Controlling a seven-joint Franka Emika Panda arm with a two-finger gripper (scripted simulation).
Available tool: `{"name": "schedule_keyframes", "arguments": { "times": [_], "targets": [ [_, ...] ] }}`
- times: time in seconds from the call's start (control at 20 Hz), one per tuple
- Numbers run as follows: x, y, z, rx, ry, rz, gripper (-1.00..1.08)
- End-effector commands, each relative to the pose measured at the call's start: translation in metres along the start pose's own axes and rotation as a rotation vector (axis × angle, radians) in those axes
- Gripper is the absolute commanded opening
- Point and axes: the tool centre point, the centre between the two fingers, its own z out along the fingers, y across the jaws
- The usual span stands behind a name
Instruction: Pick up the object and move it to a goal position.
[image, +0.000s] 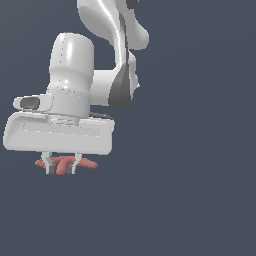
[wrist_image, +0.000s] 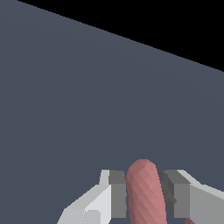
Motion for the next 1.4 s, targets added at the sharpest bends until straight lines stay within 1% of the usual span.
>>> {"name": "schedule_keyframes", "arguments": {
  "times": [0.0, 0.15, 0.3, 0.45, 0.6, 0.75, 0.95, 1.35],
  "targets": [
    [0.019, 0.018, -0.019, -0.025, 0.069, 0.006, -1.0],
    [0.036, 0.036, -0.04, -0.048, 0.141, 0.013, -1.0],
    [0.049, 0.05, -0.058, -0.065, 0.198, 0.019, -1.0],
    [0.058, 0.061, -0.073, -0.078, 0.242, 0.024, -1.0],
    [0.064, 0.068, -0.084, -0.087, 0.274, 0.028, -1.0],
    [0.068, 0.074, -0.092, -0.094, 0.298, 0.031, -1.0],
    [0.071, 0.079, -0.099, -0.099, 0.319, 0.034, -1.0],
    [0.071, 0.08, -0.1, -0.1, 0.322, 0.036, -1.0]
  ]
}}
